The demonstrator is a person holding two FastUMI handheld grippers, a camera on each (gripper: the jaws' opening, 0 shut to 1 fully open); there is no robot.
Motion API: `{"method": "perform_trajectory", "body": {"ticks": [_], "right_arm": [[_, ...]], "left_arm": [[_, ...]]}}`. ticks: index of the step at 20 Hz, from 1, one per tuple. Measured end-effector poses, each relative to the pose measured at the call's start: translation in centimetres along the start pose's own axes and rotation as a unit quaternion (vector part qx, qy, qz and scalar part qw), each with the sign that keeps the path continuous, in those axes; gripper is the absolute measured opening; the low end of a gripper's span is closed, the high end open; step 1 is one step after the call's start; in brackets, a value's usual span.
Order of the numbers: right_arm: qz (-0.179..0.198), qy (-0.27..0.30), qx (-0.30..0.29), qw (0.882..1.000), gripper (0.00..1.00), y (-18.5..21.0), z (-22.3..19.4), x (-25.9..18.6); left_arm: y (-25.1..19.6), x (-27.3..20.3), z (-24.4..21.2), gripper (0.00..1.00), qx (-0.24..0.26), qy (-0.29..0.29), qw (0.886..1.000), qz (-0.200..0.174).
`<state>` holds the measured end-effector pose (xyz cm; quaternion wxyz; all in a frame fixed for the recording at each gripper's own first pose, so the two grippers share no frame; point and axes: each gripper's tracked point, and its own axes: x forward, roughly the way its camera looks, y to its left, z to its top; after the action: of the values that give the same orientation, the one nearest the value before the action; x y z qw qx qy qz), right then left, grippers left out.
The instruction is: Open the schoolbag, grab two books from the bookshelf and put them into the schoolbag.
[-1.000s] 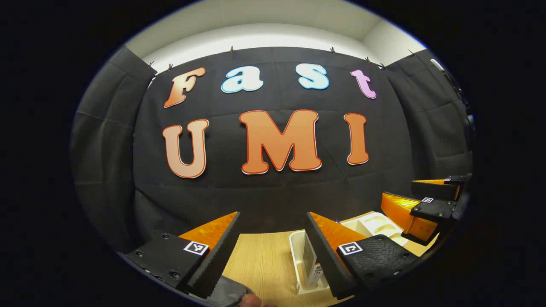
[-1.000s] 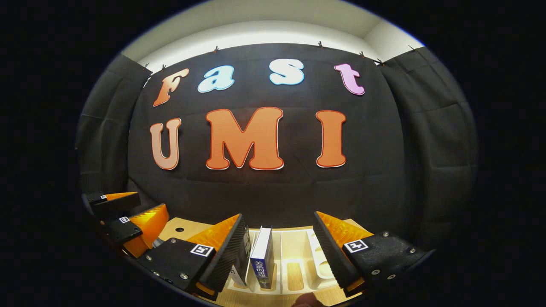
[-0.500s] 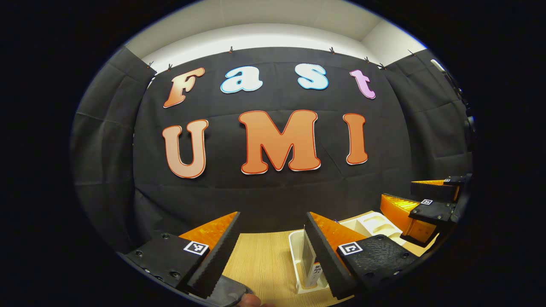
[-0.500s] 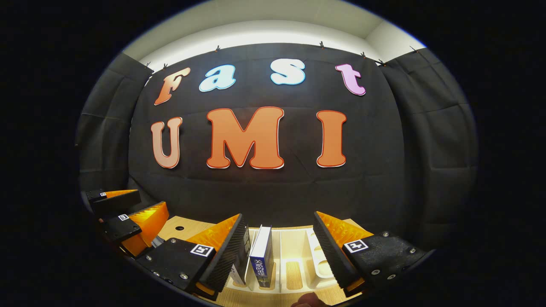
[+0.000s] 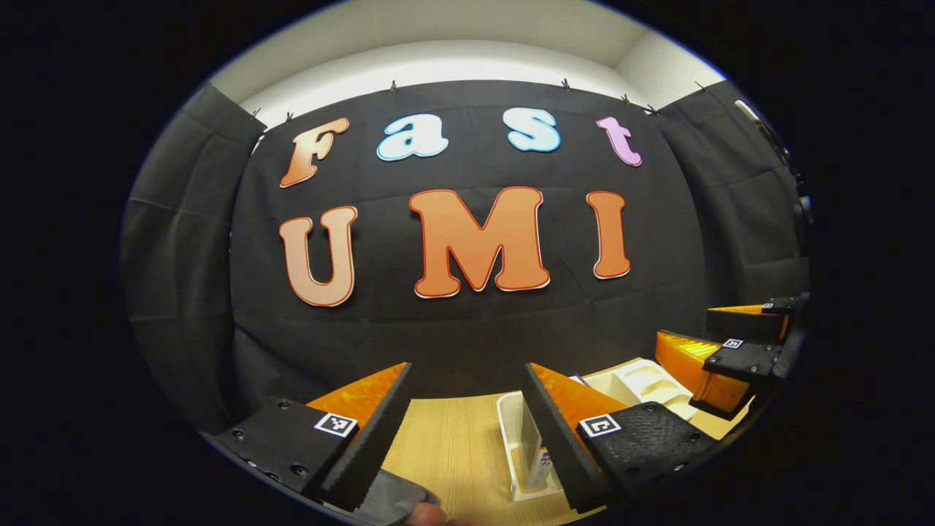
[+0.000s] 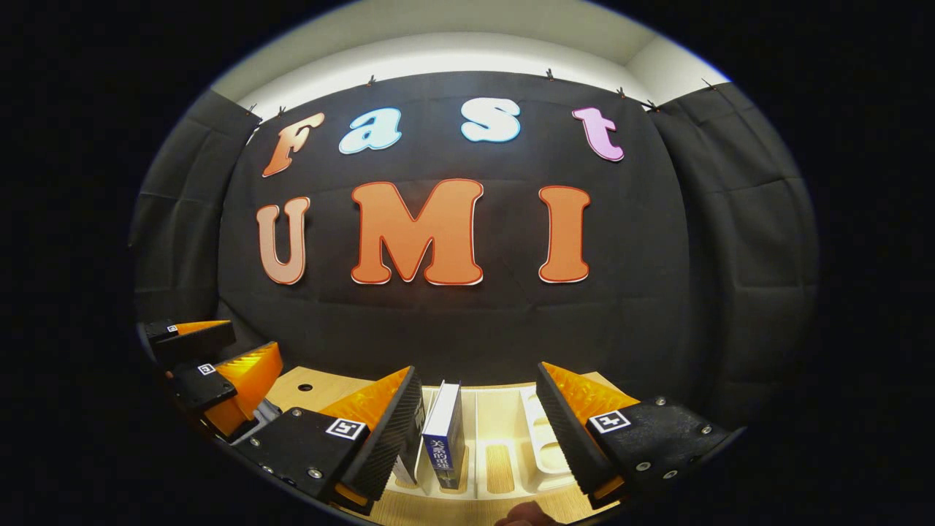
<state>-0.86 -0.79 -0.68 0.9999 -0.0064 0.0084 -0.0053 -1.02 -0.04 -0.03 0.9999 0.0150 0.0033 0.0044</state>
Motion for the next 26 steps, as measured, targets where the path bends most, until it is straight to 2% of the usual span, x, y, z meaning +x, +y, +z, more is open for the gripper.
{"method": "perform_trajectory", "body": {"ticks": [6, 13, 17, 21, 26], "right_arm": [[-0.001, -0.002, -0.006, 1.0, 0.95, -0.5, -0.1, -0.1], [-0.004, 0.002, -0.016, 1.0, 0.95, -1.9, -0.7, -0.1], [-0.005, -0.001, -0.03, 1.0, 0.95, -2.8, -0.6, -0.2], [-0.006, 0.002, -0.036, 0.999, 0.95, -3.8, -1.2, 0.0], [-0.001, 0.01, -0.039, 0.999, 0.95, -4.7, -2.1, 0.6]], "left_arm": [[0.6, 0.0, -1.5, 0.94, 0.027, 0.016, 0.999, 0.017], [1.9, -1.0, -7.4, 0.94, 0.095, 0.071, 0.993, 0.027], [2.8, -2.2, -12.0, 0.97, 0.135, 0.118, 0.983, 0.031], [3.9, -3.3, -15.3, 0.97, 0.185, 0.142, 0.971, 0.042], [5.9, -4.6, -20.8, 0.97, 0.248, 0.195, 0.947, 0.06]]}}
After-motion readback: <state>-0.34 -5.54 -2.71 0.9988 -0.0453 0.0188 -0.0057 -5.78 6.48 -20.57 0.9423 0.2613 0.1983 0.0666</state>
